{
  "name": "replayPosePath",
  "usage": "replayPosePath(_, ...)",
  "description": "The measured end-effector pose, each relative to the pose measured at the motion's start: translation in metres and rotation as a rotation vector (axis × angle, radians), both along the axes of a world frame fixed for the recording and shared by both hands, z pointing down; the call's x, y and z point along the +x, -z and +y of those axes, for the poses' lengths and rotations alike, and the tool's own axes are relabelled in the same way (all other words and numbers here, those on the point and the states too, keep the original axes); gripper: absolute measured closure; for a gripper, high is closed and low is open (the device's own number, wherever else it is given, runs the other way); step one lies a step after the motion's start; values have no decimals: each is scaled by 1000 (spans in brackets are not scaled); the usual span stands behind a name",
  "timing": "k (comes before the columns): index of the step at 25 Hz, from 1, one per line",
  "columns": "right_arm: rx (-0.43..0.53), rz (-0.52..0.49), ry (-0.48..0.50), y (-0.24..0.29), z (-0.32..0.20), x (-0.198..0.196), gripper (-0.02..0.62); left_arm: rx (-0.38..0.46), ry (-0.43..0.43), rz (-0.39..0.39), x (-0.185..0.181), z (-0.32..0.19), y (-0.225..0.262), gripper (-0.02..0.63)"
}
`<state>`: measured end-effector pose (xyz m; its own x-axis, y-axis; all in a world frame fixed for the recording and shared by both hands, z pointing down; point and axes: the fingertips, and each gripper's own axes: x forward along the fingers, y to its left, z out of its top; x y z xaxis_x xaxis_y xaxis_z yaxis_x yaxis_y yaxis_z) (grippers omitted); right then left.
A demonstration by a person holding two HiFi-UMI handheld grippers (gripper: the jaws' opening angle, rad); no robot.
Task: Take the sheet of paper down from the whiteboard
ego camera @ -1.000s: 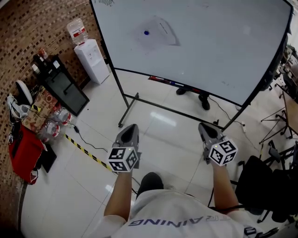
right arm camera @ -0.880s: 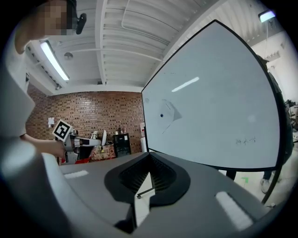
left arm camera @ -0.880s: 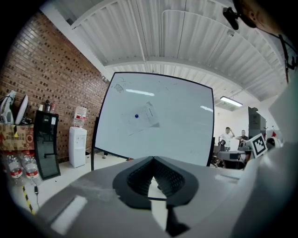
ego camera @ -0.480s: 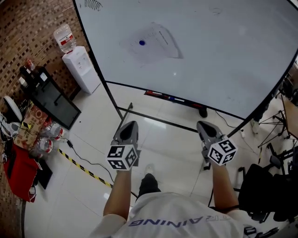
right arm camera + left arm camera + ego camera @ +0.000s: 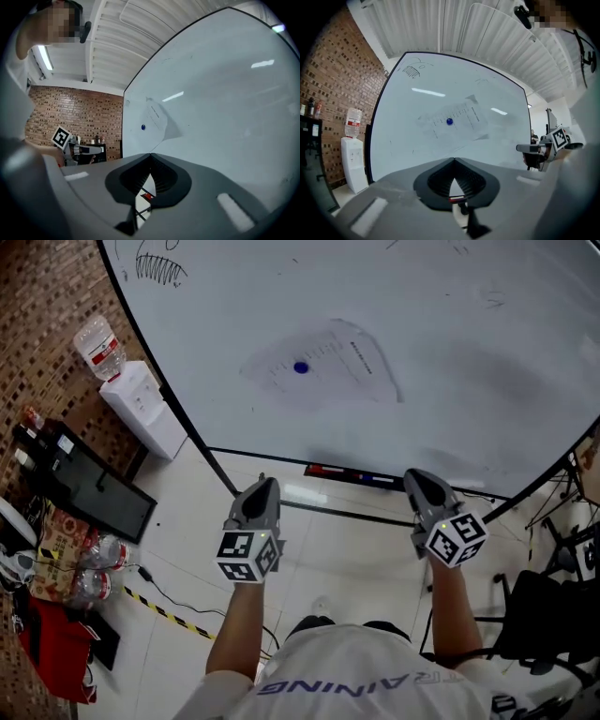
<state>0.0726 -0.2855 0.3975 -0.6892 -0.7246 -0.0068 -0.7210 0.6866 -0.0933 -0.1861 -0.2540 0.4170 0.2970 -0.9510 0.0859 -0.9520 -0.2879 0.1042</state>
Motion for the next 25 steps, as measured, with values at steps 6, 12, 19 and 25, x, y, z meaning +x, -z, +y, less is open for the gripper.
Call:
replayPosePath(6,16,14,-33,14,-22,-14,588,23,-50,18,-8,-39,15,604)
replayPosePath(12,60,2,-58,36,-43,-12,588,35,-71,26,-5,-61,23,604)
replayPosePath(19,113,2,-54,63,-65,-6,588,85,-71,-4,6,-96,52,603)
replayPosePath(25,140,5,-34,80,-80,3,588,139,-38,-91,21,-134,84,577)
